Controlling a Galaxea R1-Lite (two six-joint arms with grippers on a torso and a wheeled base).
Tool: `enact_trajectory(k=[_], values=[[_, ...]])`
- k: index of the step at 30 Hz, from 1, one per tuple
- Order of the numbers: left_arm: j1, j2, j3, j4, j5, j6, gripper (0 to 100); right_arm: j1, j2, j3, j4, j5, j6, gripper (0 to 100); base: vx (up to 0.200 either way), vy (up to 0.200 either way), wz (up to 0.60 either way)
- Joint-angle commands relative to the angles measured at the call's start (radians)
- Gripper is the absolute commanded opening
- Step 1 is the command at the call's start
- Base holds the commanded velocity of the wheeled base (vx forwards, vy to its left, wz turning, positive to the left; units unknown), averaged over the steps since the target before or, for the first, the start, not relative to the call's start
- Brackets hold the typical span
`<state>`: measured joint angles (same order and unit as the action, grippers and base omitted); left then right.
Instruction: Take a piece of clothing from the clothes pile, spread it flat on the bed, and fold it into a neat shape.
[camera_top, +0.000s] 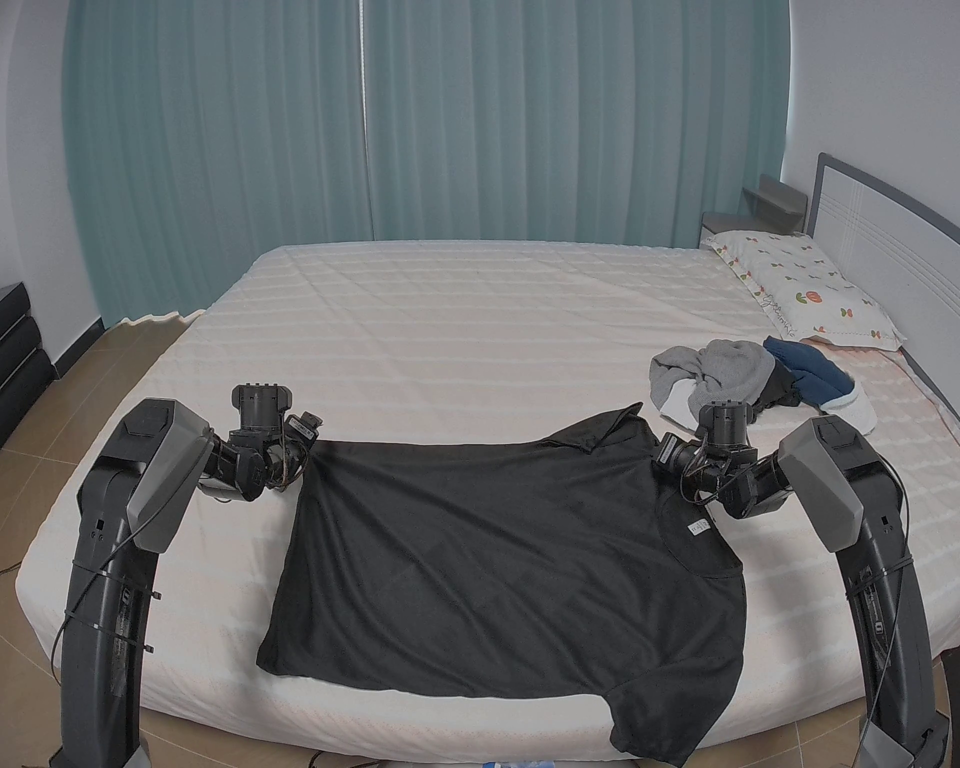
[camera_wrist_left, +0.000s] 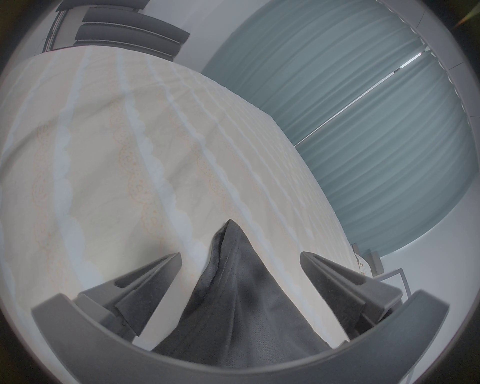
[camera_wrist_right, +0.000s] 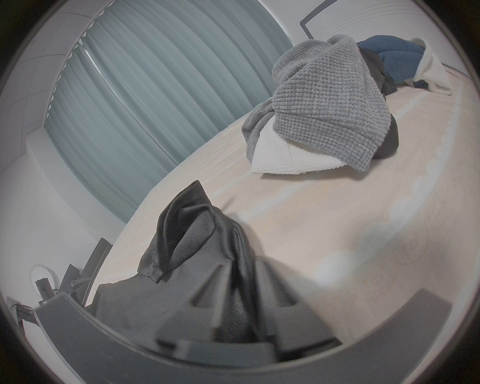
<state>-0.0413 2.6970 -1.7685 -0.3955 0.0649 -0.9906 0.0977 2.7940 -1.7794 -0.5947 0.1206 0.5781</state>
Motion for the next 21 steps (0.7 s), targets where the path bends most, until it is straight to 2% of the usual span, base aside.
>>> enact_trajectory(k=[1,19,21], values=[[0.000,0.020,-0.017,0.000,0.001,0.000,100,-0.010,0.004,-0.018,-0.004,-0.006,0.005,0,0.000,0.000,0.00],[-0.005,0.029,-0.034,0.000,0.012,0.009,100,-0.056,0.025,-0.066,-0.024,-0.072,0.014,0,0.000,0.000,0.00],[-0.006,0.032,-0.034,0.000,0.013,0.015,100,-0.059,0.041,-0.100,-0.025,-0.096,0.016,0,0.000,0.000,0.00]])
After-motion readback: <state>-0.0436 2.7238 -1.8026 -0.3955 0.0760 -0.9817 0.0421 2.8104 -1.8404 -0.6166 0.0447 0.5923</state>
